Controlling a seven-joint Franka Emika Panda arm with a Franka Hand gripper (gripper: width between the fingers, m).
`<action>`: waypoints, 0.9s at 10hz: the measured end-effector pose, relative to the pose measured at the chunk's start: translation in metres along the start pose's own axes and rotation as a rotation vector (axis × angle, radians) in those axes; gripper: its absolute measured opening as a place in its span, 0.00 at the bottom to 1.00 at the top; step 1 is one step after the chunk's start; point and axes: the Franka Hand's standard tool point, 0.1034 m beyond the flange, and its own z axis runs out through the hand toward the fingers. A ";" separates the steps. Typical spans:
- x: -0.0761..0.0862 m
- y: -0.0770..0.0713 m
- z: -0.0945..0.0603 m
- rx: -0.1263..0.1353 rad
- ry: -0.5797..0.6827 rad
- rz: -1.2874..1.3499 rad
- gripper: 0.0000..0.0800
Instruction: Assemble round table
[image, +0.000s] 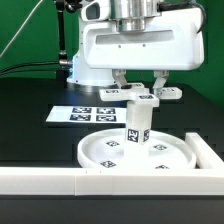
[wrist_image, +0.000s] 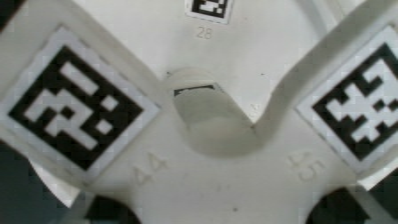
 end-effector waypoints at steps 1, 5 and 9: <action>0.000 0.000 0.000 -0.001 0.002 0.112 0.56; 0.000 0.000 0.000 0.000 -0.005 0.432 0.56; 0.000 0.003 0.000 -0.010 -0.043 0.633 0.56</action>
Offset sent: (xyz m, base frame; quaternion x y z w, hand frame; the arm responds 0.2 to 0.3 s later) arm -0.0033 -0.0080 -0.0094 -0.0205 0.0345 0.2489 0.9677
